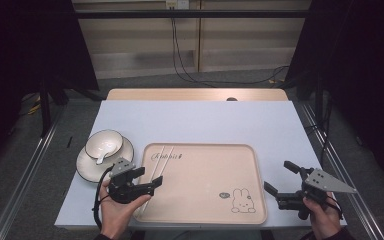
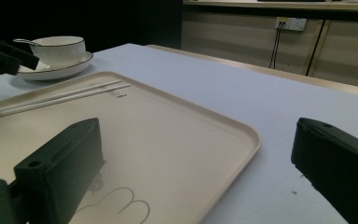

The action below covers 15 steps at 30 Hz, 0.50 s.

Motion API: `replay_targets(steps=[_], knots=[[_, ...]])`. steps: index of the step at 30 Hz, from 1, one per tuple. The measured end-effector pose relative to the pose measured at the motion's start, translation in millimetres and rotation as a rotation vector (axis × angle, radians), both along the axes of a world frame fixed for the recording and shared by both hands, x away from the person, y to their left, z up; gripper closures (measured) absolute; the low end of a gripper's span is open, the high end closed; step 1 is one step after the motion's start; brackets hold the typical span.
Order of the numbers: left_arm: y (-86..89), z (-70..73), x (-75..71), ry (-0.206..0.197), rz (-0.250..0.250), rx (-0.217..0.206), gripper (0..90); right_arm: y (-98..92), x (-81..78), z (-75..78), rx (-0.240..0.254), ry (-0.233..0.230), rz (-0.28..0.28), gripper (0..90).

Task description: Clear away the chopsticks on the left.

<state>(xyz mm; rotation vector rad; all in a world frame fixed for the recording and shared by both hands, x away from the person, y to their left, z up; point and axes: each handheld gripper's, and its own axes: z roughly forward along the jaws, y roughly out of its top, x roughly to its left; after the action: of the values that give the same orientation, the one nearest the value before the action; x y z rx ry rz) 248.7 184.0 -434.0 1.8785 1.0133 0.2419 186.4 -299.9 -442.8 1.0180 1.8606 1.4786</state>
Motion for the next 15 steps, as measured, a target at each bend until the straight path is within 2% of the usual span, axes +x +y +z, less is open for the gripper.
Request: replay_targets(steps=[2, 4, 7, 9, 11, 12, 14, 15], knots=[[7.8, 0.4, -5.6, -0.046, -0.009, 0.016, 17.4, -0.3, -0.2, 0.2, -0.003, 0.0, 0.008, 1.5], [17.0, 2.6, -9.9, -0.078, -0.017, 0.011, 12.1, 0.3, 0.0, 0.0, 0.0, 0.005, 0.001, 1.5], [32.1, 8.9, -16.6, -0.13, -0.01, -0.03, 6.4, 0.4, 0.2, 0.2, -0.004, -0.004, 0.003, 1.5], [43.9, 13.5, -20.1, -0.168, -0.023, -0.061, 3.4, 0.4, 0.0, 0.1, -0.002, -0.001, -0.003, 1.4], [55.8, 16.1, -25.1, -0.227, -0.02, -0.063, 3.0, -0.6, 0.5, 0.0, -0.005, -0.004, -0.01, 1.4], [62.5, 16.5, -26.3, -0.245, -0.037, -0.058, 2.8, -0.6, 0.6, -0.1, -0.004, -0.006, -0.011, 1.4], [72.6, 14.6, -29.1, -0.236, -0.02, -0.045, 1.6, -0.7, 0.6, -0.2, -0.001, -0.007, -0.007, 1.4], [77.6, 13.5, -31.4, -0.224, 0.013, -0.058, 2.1, -1.1, 0.7, -0.1, -0.002, -0.007, -0.005, 1.4]])
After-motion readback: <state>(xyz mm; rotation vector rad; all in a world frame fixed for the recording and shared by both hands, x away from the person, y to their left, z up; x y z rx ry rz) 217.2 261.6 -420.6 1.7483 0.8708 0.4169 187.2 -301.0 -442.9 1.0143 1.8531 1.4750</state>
